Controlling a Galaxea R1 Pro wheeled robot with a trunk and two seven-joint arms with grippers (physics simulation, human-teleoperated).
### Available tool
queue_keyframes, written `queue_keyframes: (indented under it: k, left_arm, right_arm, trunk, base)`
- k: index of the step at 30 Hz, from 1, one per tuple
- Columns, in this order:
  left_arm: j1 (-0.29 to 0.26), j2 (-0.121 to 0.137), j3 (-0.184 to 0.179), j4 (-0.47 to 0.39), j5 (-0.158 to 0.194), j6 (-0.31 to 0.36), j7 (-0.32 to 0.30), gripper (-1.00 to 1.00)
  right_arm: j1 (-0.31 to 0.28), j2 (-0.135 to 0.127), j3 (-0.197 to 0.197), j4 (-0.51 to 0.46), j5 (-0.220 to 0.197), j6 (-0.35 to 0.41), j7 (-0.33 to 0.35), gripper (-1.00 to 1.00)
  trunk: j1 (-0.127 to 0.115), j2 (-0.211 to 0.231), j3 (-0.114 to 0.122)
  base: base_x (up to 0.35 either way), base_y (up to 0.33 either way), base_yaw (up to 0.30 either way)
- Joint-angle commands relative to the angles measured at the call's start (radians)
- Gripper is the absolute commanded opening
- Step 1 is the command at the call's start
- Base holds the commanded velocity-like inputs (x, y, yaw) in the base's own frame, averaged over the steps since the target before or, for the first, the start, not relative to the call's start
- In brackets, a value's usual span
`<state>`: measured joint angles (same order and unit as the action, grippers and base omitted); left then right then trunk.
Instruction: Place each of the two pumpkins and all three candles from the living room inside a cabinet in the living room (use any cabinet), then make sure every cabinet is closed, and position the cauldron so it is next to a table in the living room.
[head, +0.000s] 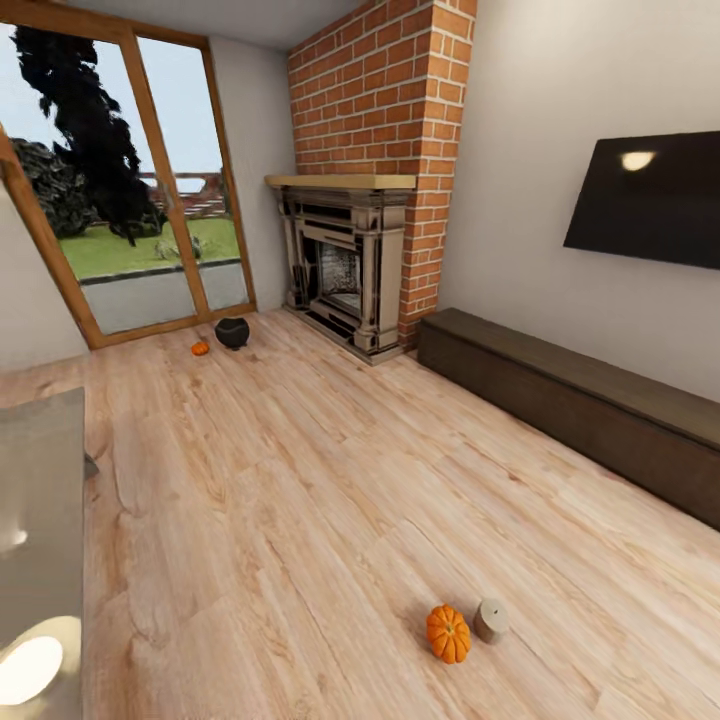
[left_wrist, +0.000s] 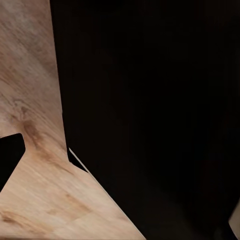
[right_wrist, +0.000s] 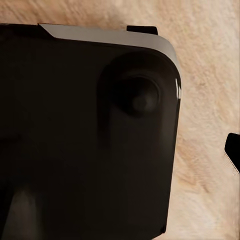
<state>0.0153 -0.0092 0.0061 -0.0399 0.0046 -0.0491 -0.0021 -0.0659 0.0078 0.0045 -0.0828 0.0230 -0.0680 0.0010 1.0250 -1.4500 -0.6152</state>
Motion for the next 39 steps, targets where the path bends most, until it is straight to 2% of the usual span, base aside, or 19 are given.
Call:
queue_keyframes:
  k: [1, 10, 35, 39]
  left_arm:
    - [0.0, 0.0, 0.0, 0.0, 0.0, 0.0, 0.0, 1.0]
    - [0.0, -0.001, 0.0, 0.0, 0.0, 0.0, -0.001, 1.0]
    - [0.0, 0.0, -0.001, 0.0, 0.0, 0.0, -0.001, 1.0]
    - [0.0, 0.0, -0.001, 0.0, 0.0, 0.0, -0.001, 1.0]
  right_arm:
    - [0.0, 0.0, 0.0, 0.0, 0.0, 0.0, 0.0, 1.0]
    - [0.0, -0.001, 0.0, 0.0, 0.0, 0.0, -0.001, 1.0]
    - [0.0, -0.004, 0.002, 0.0, 0.001, -0.001, 0.002, 1.0]
    - [0.0, -0.001, 0.002, 0.001, 0.002, -0.005, -0.005, 1.0]
  trunk:
    - [0.0, 0.0, 0.0]
    - [0.0, 0.0, 0.0]
    - [0.0, 0.0, 0.0]
    - [0.0, 0.0, 0.0]
  base:
    - [0.014, 0.0, 0.289]
    - [0.12, 0.0, 0.266]
    - [0.325, 0.0, 0.008]
    - [0.243, 0.0, 0.216]
